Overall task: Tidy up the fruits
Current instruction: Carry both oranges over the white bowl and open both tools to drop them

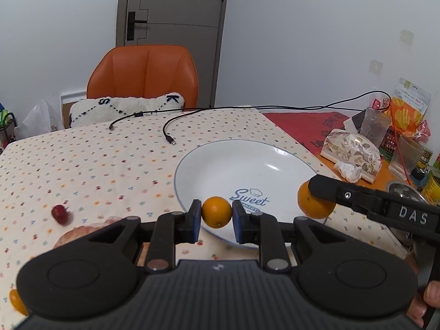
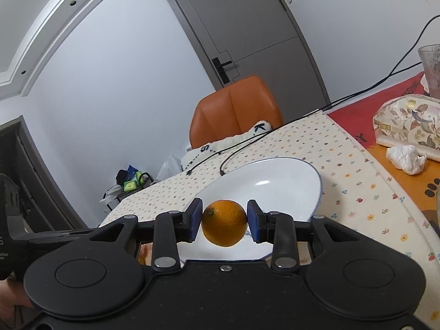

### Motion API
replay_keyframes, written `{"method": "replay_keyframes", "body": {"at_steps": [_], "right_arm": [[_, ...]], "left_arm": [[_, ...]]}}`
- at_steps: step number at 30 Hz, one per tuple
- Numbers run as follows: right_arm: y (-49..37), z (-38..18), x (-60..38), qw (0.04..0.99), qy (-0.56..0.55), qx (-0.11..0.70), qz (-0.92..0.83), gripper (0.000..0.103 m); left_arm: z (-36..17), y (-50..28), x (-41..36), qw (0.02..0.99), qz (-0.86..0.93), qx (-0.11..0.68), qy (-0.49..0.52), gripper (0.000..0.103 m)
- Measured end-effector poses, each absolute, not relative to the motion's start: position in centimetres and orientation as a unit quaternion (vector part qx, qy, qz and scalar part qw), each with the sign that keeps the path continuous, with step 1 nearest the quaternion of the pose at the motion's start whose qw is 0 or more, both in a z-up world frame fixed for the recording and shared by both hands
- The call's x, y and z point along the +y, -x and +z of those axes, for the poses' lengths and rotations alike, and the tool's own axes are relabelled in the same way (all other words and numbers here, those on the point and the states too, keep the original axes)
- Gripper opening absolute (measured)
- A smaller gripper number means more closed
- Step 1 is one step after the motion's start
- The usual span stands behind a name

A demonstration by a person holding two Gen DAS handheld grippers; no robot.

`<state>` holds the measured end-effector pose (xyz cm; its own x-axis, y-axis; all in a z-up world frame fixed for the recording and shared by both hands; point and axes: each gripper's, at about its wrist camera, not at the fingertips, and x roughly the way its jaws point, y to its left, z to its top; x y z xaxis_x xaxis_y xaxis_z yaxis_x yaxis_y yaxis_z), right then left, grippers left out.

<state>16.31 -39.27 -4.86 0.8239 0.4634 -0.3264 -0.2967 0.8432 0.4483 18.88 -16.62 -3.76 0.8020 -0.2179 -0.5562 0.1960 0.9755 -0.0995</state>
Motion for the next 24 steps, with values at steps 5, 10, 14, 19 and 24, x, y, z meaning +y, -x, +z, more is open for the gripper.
{"method": "replay_keyframes", "body": {"at_steps": [5, 10, 14, 19, 24], "right_arm": [[-17.0, -5.4, -39.4, 0.932, -0.201, 0.221, 0.204, 0.034], [-17.4, -5.5, -39.4, 0.935, -0.194, 0.22, 0.199, 0.034], [-17.6, -5.7, -39.8, 0.935, -0.196, 0.227, 0.19, 0.035], [-17.7, -5.7, -40.3, 0.935, -0.201, 0.23, 0.182, 0.04], [-18.3, -5.7, -40.6, 0.93, -0.209, 0.245, 0.174, 0.044]], "left_arm": [[-4.5, -20.0, -17.4, 0.946, -0.108, 0.305, 0.012, 0.022], [-5.0, -21.1, -18.1, 0.943, -0.11, 0.313, 0.011, 0.022], [-5.2, -21.7, -18.7, 0.942, -0.115, 0.316, 0.009, 0.022], [-5.5, -22.1, -19.1, 0.939, -0.11, 0.325, 0.005, 0.023], [-5.0, -22.8, -18.6, 0.937, -0.108, 0.331, -0.002, 0.026]]}}
